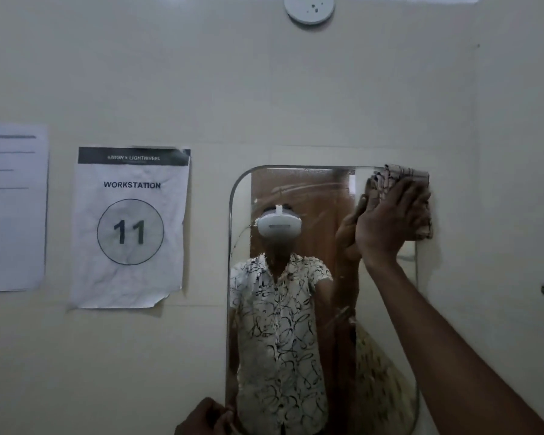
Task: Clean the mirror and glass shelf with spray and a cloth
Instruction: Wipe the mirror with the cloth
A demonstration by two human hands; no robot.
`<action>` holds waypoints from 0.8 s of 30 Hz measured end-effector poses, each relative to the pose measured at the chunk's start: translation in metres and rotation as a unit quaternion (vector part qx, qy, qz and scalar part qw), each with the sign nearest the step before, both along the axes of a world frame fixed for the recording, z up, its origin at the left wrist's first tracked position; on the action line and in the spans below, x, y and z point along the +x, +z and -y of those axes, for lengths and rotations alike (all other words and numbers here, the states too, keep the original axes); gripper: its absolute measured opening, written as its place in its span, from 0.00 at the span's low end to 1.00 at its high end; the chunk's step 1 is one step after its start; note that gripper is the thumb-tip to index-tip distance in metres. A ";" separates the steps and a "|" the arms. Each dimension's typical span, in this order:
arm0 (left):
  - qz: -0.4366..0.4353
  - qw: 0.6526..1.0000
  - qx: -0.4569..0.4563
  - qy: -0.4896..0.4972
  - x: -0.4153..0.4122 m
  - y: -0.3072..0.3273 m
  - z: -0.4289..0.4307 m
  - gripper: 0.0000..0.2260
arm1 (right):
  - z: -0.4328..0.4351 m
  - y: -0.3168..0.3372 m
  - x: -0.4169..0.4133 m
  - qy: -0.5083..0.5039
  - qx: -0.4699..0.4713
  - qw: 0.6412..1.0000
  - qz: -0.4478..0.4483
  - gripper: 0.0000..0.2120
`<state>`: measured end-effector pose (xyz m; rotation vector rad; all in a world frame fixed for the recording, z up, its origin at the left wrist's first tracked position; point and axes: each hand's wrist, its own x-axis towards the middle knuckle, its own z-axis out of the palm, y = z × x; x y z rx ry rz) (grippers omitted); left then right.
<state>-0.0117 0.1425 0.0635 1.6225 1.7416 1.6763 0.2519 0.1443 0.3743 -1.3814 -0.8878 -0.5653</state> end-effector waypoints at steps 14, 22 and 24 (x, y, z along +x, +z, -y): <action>0.019 1.000 0.006 -0.017 -0.005 -0.007 -0.003 0.16 | -0.024 -0.012 -0.189 0.081 -0.021 0.911 0.403 0.39; 0.015 1.000 -0.021 -0.013 -0.003 -0.001 0.001 0.23 | -0.034 -0.048 -0.124 0.025 0.008 0.892 0.450 0.39; 0.009 0.999 -0.032 -0.011 -0.002 0.003 0.002 0.24 | -0.029 -0.042 -0.082 0.003 -0.001 0.930 0.367 0.39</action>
